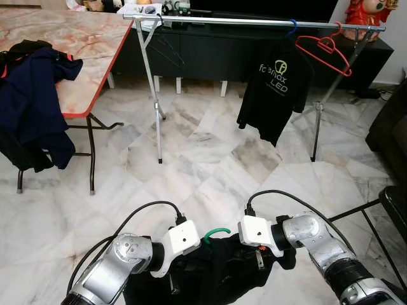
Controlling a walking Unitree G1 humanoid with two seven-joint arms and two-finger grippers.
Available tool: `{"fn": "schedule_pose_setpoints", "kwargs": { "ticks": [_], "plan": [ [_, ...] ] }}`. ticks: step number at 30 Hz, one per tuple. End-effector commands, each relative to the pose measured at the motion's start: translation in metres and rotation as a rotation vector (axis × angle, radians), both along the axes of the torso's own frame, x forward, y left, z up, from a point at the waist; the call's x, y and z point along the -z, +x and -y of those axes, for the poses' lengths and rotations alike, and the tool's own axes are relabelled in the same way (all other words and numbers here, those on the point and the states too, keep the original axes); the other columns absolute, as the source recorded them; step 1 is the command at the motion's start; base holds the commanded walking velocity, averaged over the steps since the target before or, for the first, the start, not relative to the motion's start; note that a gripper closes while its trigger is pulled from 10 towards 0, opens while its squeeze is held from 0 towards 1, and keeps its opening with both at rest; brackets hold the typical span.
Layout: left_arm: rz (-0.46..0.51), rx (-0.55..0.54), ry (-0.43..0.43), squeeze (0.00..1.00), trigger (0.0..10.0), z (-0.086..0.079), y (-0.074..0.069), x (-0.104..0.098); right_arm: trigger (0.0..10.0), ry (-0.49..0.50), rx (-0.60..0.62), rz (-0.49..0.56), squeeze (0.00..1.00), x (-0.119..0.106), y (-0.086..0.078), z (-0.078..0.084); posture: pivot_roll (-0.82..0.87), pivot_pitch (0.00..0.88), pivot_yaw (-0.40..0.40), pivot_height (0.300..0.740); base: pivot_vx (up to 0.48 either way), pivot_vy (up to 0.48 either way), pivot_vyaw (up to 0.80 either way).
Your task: Hang hanger
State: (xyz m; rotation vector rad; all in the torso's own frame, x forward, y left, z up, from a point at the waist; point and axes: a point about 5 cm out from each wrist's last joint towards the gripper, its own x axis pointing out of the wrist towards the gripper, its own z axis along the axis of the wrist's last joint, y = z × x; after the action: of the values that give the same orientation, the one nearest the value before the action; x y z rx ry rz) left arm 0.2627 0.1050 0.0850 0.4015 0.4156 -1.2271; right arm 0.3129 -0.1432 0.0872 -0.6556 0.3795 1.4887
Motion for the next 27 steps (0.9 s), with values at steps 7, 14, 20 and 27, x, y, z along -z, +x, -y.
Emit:
{"fn": "schedule_pose_setpoints", "kwargs": {
  "ticks": [7,14,20,27],
  "plan": [
    [0.039,-0.053,0.005,0.0,0.0,-0.005,0.005,0.002,10.0,-0.087,-0.063,-0.082,1.0,0.007,-0.01,0.012,0.05,0.14,-0.074,0.74,0.0,0.0,0.0],
    [0.085,-0.175,0.02,0.0,0.0,-0.014,0.015,0.01,10.0,-0.117,-0.057,-0.088,1.0,0.008,-0.011,0.018,0.04,0.134,-0.071,0.74,0.0,0.0,0.0],
    [0.119,-0.335,0.004,0.0,0.0,-0.027,0.022,0.019,10.0,-0.103,0.052,-0.012,1.0,0.008,-0.003,0.022,0.05,0.139,-0.069,0.74,0.0,0.0,0.0],
    [0.145,-0.373,0.024,0.0,0.0,-0.035,0.02,0.028,10.0,-0.071,0.14,0.056,1.0,0.007,0.001,0.024,0.04,0.147,-0.065,0.74,0.0,0.0,0.0]
  ]
}}
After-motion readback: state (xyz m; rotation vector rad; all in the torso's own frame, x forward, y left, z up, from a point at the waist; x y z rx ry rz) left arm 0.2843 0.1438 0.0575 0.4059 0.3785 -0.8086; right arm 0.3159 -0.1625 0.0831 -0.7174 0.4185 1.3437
